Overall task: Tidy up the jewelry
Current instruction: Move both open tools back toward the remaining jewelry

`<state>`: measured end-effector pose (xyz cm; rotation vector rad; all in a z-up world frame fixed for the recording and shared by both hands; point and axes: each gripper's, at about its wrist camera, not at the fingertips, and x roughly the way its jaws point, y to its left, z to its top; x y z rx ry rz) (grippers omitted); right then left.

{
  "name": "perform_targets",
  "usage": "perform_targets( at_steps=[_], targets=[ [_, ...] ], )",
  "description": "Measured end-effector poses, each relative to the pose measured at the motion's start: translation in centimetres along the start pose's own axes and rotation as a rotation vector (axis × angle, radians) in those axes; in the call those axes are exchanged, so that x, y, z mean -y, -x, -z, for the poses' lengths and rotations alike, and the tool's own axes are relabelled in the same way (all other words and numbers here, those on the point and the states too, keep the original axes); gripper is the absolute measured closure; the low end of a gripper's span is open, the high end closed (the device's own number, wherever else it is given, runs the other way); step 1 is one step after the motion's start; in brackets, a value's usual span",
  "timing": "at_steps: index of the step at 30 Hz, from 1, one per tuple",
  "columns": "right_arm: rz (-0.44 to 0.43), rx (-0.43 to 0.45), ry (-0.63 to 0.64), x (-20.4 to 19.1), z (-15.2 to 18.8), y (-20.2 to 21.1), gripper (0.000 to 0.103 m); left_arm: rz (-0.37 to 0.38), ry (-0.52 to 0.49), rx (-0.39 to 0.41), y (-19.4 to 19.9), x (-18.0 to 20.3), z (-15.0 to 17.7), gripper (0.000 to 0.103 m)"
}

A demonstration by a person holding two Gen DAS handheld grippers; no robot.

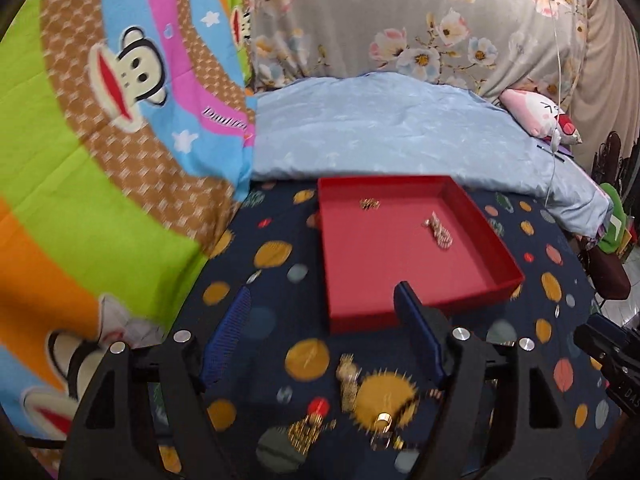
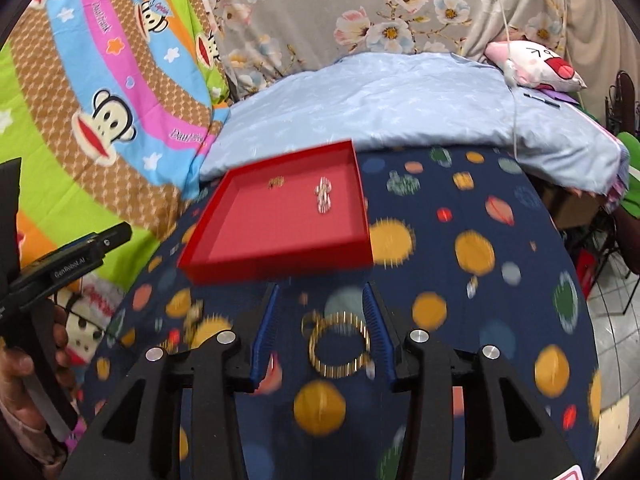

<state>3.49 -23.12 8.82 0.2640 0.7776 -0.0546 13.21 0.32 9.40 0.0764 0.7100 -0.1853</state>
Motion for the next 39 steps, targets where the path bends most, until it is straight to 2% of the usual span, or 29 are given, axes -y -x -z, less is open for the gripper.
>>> perform_targets(
  at_steps=[4, 7, 9, 11, 14, 18, 25, 29, 33, 39],
  targets=[
    [0.007, -0.032, 0.003, -0.2, 2.8, 1.0, 0.061, -0.012, 0.032, -0.025, 2.3, -1.3, 3.0, 0.030],
    [0.038, -0.052, 0.024, -0.3, 4.4, 1.0, 0.055, -0.046, 0.027, -0.035, 4.0, -1.8, 4.9, 0.030],
    [0.038, -0.073, 0.026, -0.4, 5.1, 0.3, 0.054, -0.068, 0.039, -0.033, 5.1, -2.3, 5.6, 0.026],
    [0.042, -0.090, 0.028, -0.4, 5.5, -0.9, 0.054, -0.060, 0.071, -0.052, 5.5, -2.8, 6.0, 0.018],
    [0.036, -0.126, 0.017, -0.3, 5.8, -2.9, 0.053, -0.057, 0.085, -0.080, 4.7, -3.3, 6.8, 0.018],
    [0.081, -0.141, 0.000, 0.3, 5.8, -5.5, 0.038, -0.100, 0.067, -0.110, 3.0, -3.4, 7.9, 0.016],
    [0.126, -0.134, 0.060, -0.2, 4.3, -8.2, 0.036, -0.105, 0.096, -0.165, 0.9, -4.7, 9.8, 0.014],
    [0.137, -0.155, 0.074, -0.4, 4.1, -9.7, 0.036, -0.096, 0.079, -0.181, 0.2, -4.6, 10.3, 0.014],
    [0.158, -0.153, 0.092, -0.4, 4.4, -10.0, 0.048, -0.083, 0.064, -0.191, -0.7, -4.1, 10.7, 0.014],
    [0.161, -0.149, 0.090, -0.4, 4.6, -9.6, 0.048, -0.070, 0.049, -0.209, -2.9, -3.2, 11.2, 0.014]
  ],
)
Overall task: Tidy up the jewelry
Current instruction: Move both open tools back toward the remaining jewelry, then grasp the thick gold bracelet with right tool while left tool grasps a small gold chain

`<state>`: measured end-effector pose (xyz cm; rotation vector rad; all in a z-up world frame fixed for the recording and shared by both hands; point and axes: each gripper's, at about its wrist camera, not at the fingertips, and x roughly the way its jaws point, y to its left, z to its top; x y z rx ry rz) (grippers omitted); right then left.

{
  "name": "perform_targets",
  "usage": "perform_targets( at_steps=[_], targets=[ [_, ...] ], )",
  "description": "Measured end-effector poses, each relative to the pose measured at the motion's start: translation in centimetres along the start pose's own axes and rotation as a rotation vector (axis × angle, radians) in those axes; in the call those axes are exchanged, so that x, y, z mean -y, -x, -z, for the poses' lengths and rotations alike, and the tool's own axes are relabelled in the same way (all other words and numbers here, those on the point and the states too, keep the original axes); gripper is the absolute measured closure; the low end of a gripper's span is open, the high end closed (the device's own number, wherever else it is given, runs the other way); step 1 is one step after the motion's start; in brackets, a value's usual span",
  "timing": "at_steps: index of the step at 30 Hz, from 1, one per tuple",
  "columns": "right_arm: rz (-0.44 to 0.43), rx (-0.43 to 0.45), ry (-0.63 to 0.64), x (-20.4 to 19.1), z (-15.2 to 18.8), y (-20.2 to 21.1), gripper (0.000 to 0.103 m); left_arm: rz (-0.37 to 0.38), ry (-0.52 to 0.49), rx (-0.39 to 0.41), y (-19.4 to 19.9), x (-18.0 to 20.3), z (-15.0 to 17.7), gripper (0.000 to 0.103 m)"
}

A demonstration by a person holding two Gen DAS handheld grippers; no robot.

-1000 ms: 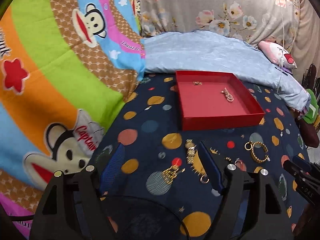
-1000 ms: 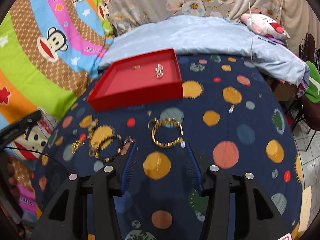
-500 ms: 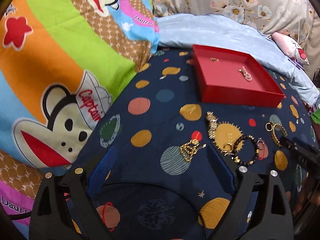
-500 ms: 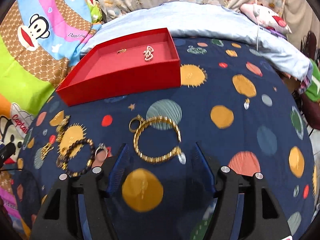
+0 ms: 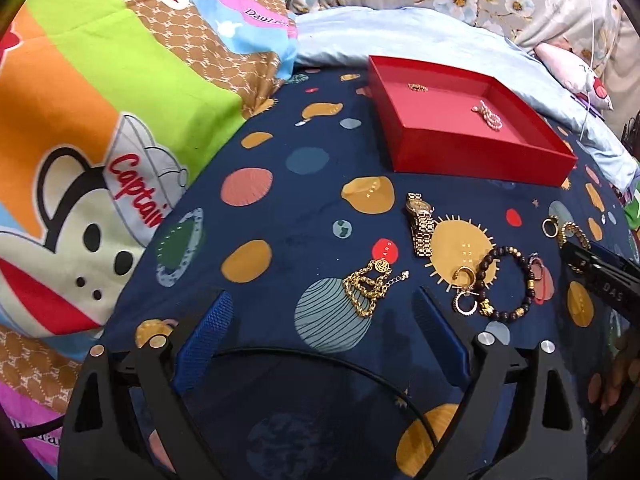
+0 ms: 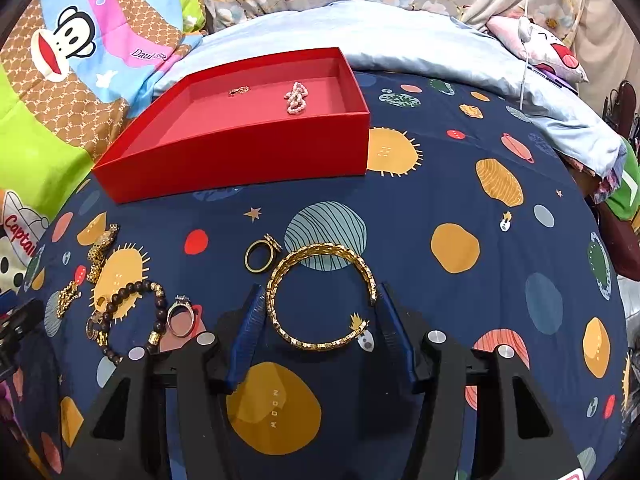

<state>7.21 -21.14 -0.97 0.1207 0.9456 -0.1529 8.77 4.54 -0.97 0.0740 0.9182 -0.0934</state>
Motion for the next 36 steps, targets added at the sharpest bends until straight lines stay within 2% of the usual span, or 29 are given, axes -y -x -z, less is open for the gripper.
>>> perform_targets(
  at_steps=[3, 6, 8, 13, 18, 20, 21, 24, 28, 31, 36],
  targets=[
    [-0.015, 0.002, -0.019, 0.2, 0.3, 0.5, 0.048, 0.006, -0.010, 0.000, -0.8, 0.3, -0.1, 0.016],
    [-0.028, 0.008, -0.047, 0.5, 0.5, 1.4, 0.048, 0.015, -0.009, -0.006, -1.1, 0.4, -0.3, 0.026],
    [-0.038, 0.015, -0.062, 0.7, 0.7, 2.2, 0.048, 0.043, 0.015, 0.014, -0.3, 0.0, -0.7, 0.026],
    [-0.058, 0.024, -0.094, 1.2, 1.2, 3.5, 0.048, 0.036, -0.007, 0.017, -0.7, 0.2, -1.3, 0.027],
    [-0.071, 0.034, -0.104, 1.3, 1.1, 4.6, 0.048, 0.069, -0.014, -0.028, -2.5, 0.5, -1.2, 0.044],
    [-0.073, 0.037, -0.105, 1.3, 1.0, 4.9, 0.048, 0.077, -0.018, -0.042, -3.1, 0.6, -1.0, 0.056],
    [-0.073, 0.037, -0.106, 1.3, 1.0, 5.0, 0.048, 0.073, -0.018, -0.041, -3.2, 0.6, -0.8, 0.056],
    [-0.077, 0.039, -0.110, 1.3, 0.9, 5.3, 0.048, 0.067, -0.030, -0.023, -3.0, 0.8, -0.6, 0.069],
    [-0.079, 0.038, -0.110, 1.2, 0.9, 5.5, 0.048, 0.090, -0.038, -0.022, -2.9, 1.0, -0.6, 0.096],
    [-0.082, 0.039, -0.110, 1.1, 0.9, 5.7, 0.048, 0.144, -0.007, -0.037, -2.6, 0.5, -0.7, 0.096],
    [-0.098, 0.046, -0.102, 0.7, 1.0, 6.5, 0.048, 0.185, 0.022, -0.028, -1.1, 0.0, -0.8, 0.096]
  ],
)
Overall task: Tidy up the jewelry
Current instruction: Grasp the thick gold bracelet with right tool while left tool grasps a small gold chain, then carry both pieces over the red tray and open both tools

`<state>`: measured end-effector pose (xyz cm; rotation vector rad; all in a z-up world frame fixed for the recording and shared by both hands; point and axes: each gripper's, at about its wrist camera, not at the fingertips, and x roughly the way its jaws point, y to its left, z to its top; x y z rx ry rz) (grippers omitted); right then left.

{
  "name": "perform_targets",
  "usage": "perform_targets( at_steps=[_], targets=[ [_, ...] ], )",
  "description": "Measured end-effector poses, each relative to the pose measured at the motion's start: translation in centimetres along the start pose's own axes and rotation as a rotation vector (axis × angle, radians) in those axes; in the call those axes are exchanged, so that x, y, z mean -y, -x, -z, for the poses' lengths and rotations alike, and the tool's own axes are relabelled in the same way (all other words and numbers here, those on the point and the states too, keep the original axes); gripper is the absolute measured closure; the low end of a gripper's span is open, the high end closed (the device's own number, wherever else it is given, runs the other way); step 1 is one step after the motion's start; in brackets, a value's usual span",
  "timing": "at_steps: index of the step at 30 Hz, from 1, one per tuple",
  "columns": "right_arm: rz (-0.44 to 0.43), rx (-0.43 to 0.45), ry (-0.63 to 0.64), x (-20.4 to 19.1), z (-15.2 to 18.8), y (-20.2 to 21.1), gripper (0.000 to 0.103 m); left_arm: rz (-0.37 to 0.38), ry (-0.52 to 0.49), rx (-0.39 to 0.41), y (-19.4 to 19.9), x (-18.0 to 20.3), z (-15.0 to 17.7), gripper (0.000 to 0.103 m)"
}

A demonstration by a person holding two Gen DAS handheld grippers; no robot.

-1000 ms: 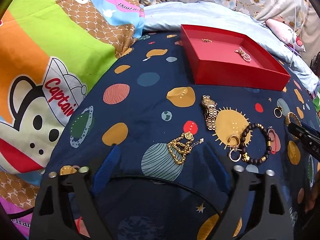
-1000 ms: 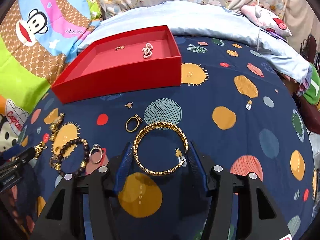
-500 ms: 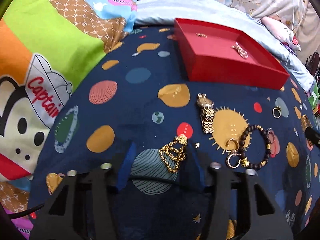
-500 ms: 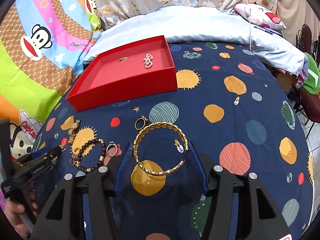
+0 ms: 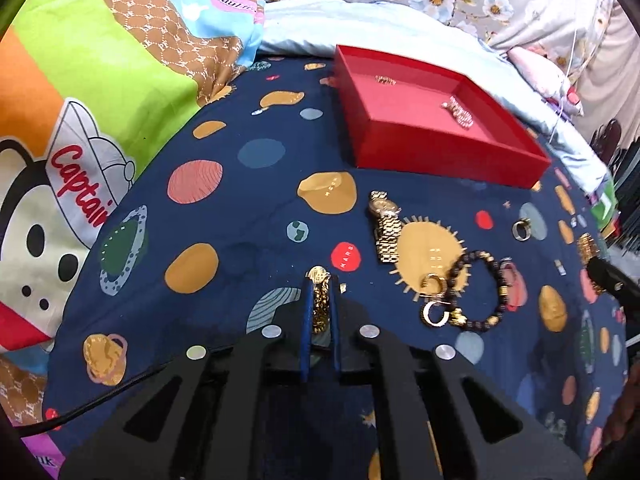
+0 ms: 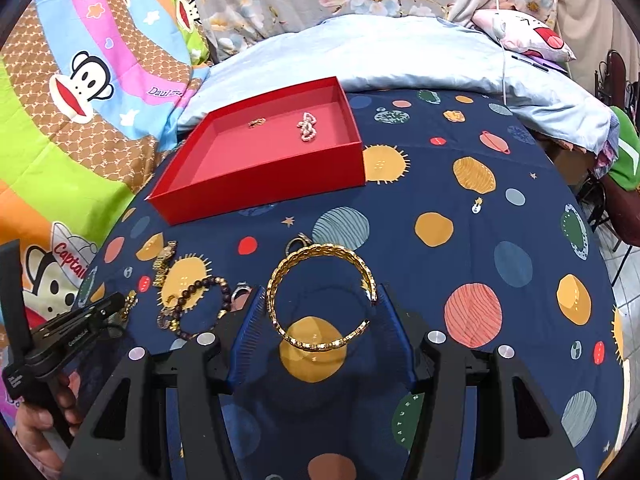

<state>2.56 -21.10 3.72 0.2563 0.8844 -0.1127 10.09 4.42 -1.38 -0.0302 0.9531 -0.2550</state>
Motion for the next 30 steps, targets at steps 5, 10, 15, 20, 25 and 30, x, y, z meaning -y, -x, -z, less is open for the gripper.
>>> perform_targets(
  at_steps=[5, 10, 15, 20, 25, 30],
  targets=[
    [-0.025, 0.016, 0.021, -0.9, 0.0, 1.4, 0.048, 0.047, 0.011, 0.040, 3.3, 0.3, -0.4, 0.096],
    [-0.057, 0.038, 0.045, -2.0, 0.0, 3.2, 0.048, 0.086, 0.010, 0.097, 7.2, 0.9, -1.3, 0.096],
    [-0.086, 0.062, 0.070, -3.0, 0.0, 4.9, 0.048, 0.119, 0.005, 0.165, 11.2, 1.6, -2.4, 0.096],
    [-0.106, 0.095, 0.086, -3.6, -0.4, 6.6, 0.048, 0.136, -0.005, 0.214, 13.7, 2.5, -3.8, 0.096],
    [-0.110, 0.129, 0.095, -3.7, -1.6, 7.6, 0.048, 0.143, -0.025, 0.255, 15.1, 3.7, -5.8, 0.096],
    [-0.103, 0.164, 0.105, -3.3, -3.8, 7.4, 0.048, 0.140, -0.048, 0.291, 15.0, 5.1, -8.2, 0.096]
  ],
)
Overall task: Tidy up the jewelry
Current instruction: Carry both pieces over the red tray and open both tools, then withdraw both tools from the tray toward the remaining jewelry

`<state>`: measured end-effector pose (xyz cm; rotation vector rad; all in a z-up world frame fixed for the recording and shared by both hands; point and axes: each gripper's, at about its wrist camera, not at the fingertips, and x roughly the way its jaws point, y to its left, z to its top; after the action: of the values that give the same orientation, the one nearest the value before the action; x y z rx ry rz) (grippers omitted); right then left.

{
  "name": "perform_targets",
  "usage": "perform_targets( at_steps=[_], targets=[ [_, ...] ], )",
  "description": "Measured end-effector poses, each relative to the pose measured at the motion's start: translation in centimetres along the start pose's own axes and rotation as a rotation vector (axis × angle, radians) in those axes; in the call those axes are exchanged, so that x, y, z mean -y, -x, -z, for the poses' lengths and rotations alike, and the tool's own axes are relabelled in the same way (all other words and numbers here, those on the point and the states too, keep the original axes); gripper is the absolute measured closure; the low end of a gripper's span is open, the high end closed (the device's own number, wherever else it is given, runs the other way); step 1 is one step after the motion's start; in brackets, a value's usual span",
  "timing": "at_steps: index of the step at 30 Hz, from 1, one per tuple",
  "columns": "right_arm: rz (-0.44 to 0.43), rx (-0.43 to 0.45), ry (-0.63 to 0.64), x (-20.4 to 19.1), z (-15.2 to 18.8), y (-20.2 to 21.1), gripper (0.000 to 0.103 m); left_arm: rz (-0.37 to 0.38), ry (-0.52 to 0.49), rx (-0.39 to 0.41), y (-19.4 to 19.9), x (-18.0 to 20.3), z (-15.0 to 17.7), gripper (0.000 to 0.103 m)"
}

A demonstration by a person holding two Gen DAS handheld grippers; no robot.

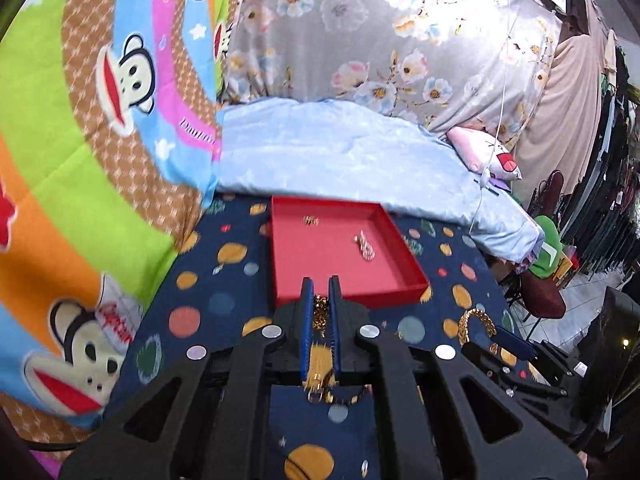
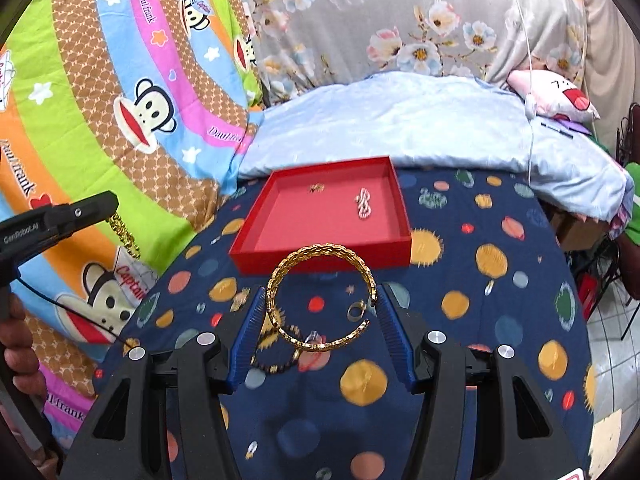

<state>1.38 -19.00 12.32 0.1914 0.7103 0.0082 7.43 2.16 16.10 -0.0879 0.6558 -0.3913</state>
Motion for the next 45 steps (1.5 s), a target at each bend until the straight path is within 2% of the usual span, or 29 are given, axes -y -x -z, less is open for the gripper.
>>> perform_targets(
  at_steps=[5, 12, 18, 29, 45],
  targets=[
    [0.001, 0.011, 0.001, 0.9, -2.3, -1.8, 0.048, 0.013, -0.020, 0.020, -2.4, 0.9, -2.6, 0.096],
    [-0.002, -0.008, -0.013, 2.2, -5.6, -6.5, 0.048, 0.014, -0.029, 0.022, -6.9, 1.4, -5.7, 0.096],
    [0.007, -0.035, 0.002, 2.2, -7.3, -10.6, 0.048, 0.014, -0.023, -0.007, -11.5, 1.4, -7.3, 0.096],
    [0.016, -0.115, 0.004, 2.6, -8.1, -17.2, 0.048, -0.002, -0.028, -0.075, -18.3, 1.3, -7.5, 0.096],
    [0.051, -0.166, -0.004, 3.6, -7.7, -21.0, 0.047, -0.023, -0.021, -0.133, -22.4, 0.7, -6.5, 0.096]
  ],
)
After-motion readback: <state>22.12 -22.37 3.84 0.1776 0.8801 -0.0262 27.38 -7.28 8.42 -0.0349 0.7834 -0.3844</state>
